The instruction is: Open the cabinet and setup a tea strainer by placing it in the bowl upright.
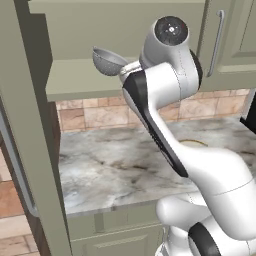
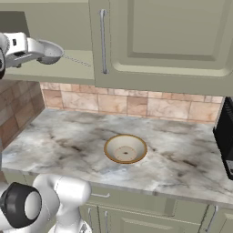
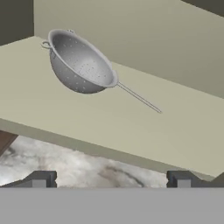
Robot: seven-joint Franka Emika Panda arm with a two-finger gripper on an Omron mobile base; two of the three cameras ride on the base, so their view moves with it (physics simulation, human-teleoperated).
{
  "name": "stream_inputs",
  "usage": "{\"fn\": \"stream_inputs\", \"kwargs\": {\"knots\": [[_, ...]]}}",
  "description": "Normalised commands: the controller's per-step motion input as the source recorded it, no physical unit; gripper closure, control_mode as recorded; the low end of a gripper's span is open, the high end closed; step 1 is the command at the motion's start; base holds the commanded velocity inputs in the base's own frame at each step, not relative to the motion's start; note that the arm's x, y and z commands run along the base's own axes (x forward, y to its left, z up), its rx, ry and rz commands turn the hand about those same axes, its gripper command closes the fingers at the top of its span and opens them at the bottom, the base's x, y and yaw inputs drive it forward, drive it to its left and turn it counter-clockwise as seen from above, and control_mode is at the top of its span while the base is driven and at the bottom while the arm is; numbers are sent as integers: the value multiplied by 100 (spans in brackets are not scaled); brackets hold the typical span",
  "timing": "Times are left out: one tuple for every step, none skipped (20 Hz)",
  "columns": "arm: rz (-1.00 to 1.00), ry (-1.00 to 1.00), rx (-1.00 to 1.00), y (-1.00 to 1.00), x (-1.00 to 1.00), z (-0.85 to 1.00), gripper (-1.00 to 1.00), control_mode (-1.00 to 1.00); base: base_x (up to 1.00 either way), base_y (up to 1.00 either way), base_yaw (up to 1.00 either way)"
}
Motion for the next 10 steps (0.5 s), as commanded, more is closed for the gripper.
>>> {"fn": "stream_inputs", "kwargs": {"knots": [[0, 0, 0, 1, 2, 35, -100, -100, 0, 0, 0], [0, 0, 0, 0, 6, 39, -100, -100, 0, 0, 0], [0, 0, 0, 0, 17, 23, -100, -100, 0, 0, 0], [0, 0, 0, 0, 19, 10, -100, -100, 0, 0, 0], [0, -3, 2, 0, 11, 0, -100, -100, 0, 0, 0], [0, -6, 3, 0, 14, 0, -100, -100, 0, 0, 0], [0, -9, 0, 4, 15, 0, -100, -100, 0, 0, 0], [0, -5, 0, 6, 19, 0, -100, -100, 0, 0, 0], [0, -7, 0, 5, 17, -6, -100, -100, 0, 0, 0], [0, -5, 0, 7, 19, -15, -100, -100, 0, 0, 0]]}}
